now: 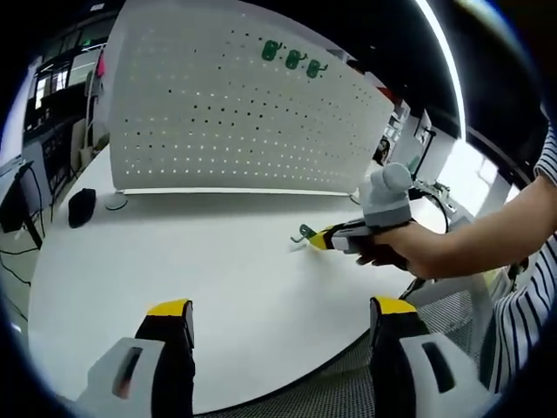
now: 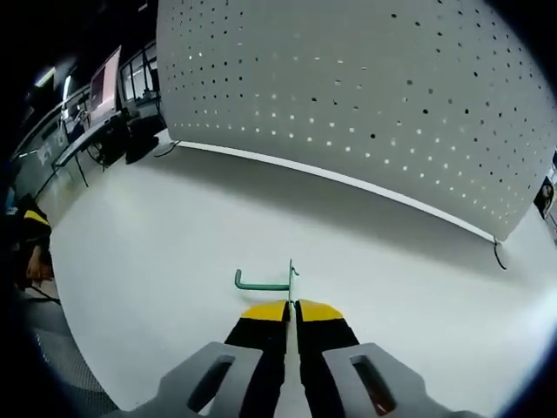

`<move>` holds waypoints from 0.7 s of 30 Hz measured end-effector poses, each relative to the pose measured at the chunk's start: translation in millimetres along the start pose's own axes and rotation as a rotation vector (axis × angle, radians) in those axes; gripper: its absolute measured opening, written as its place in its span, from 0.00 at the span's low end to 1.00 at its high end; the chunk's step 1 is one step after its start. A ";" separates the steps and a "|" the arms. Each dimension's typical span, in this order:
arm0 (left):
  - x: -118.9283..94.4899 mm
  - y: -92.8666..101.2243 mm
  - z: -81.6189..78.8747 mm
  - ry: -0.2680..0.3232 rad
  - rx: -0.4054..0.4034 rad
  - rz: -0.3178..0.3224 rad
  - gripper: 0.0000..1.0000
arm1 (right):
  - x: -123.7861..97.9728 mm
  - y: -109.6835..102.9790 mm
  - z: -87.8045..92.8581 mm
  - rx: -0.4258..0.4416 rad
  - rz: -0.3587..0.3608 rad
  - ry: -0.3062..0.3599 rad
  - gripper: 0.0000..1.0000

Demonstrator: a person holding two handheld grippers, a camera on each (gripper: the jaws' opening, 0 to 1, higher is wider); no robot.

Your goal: Insert the hook assembly into the mounting plate slot until the hook locks in place.

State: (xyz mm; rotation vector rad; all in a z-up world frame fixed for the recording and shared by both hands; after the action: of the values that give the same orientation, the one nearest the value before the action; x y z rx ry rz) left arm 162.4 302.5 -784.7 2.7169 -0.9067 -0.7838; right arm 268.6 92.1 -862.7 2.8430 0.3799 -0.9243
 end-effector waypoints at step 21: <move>3.9 -1.6 -5.2 -0.006 -0.055 -0.023 0.87 | -33.1 -3.0 -65.3 0.041 -0.043 0.209 0.01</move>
State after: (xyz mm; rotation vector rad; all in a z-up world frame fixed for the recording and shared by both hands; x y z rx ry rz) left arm 168.7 301.4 -782.5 2.6831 -0.8444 -0.8099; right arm 278.5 101.3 -790.7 2.9895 0.4507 -0.6503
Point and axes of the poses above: the point that each gripper's makers call its tool centre point, and the gripper's own axes: x roughly forward along the fingers, y roughly to its right, z roughly out of its underside, the point moved 4 cm from there along -x, roughly backward along the fingers, and after that the axes turned 8 degrees about y, right-handed, at the moved point
